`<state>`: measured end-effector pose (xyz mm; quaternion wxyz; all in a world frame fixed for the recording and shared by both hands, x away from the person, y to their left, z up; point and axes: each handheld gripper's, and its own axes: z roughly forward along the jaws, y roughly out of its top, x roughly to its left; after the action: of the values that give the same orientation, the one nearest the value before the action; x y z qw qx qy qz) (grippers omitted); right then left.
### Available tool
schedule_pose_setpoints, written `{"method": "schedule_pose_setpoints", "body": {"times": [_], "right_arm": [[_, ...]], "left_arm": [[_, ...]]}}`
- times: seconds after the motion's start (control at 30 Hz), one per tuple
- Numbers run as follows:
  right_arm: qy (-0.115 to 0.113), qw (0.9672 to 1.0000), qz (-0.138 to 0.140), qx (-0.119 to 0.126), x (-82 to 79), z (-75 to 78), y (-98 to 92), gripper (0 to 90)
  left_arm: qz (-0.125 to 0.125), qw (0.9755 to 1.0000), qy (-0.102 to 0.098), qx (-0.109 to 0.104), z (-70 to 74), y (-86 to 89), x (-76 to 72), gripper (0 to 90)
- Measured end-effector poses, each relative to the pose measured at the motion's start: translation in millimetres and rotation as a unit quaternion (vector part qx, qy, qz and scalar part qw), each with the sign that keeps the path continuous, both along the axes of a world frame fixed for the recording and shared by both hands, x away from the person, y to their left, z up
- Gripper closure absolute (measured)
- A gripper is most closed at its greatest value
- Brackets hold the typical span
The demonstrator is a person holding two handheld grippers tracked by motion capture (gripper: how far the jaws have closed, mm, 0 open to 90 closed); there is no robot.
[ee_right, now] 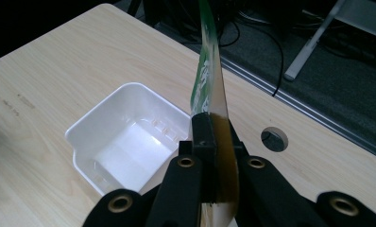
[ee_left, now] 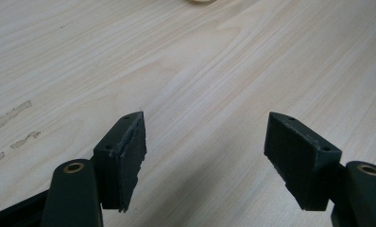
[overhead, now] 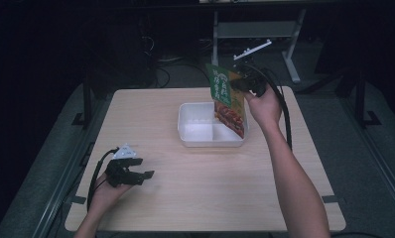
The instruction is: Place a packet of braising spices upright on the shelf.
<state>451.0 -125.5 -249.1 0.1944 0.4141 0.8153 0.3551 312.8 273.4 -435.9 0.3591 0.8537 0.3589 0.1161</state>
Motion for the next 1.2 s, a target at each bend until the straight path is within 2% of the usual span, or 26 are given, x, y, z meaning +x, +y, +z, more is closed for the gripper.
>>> {"method": "schedule_pose_setpoints", "body": {"times": [0.43,0.7,0.9,1.2], "right_arm": [[-0.017,0.9998,-0.004,-0.001,3.3,-12.1,3.8,90.0],[-0.014,0.9999,0.0,0.007,3.5,-22.1,4.4,89.9],[-0.019,0.9998,-0.001,0.004,2.7,-25.0,4.4,89.9],[-0.013,0.9999,-0.004,0.005,1.5,-32.3,2.2,89.7]], "left_arm": [[0.001,1.0,-0.003,0.001,0.6,0.2,-0.5,30.0],[0.0,1.0,-0.002,0.002,0.9,0.8,-0.4,30.0],[-0.002,1.0,-0.001,0.005,0.5,-0.8,-0.8,30.1],[-0.001,1.0,0.0,0.004,0.6,-0.2,-0.9,30.0]]}}
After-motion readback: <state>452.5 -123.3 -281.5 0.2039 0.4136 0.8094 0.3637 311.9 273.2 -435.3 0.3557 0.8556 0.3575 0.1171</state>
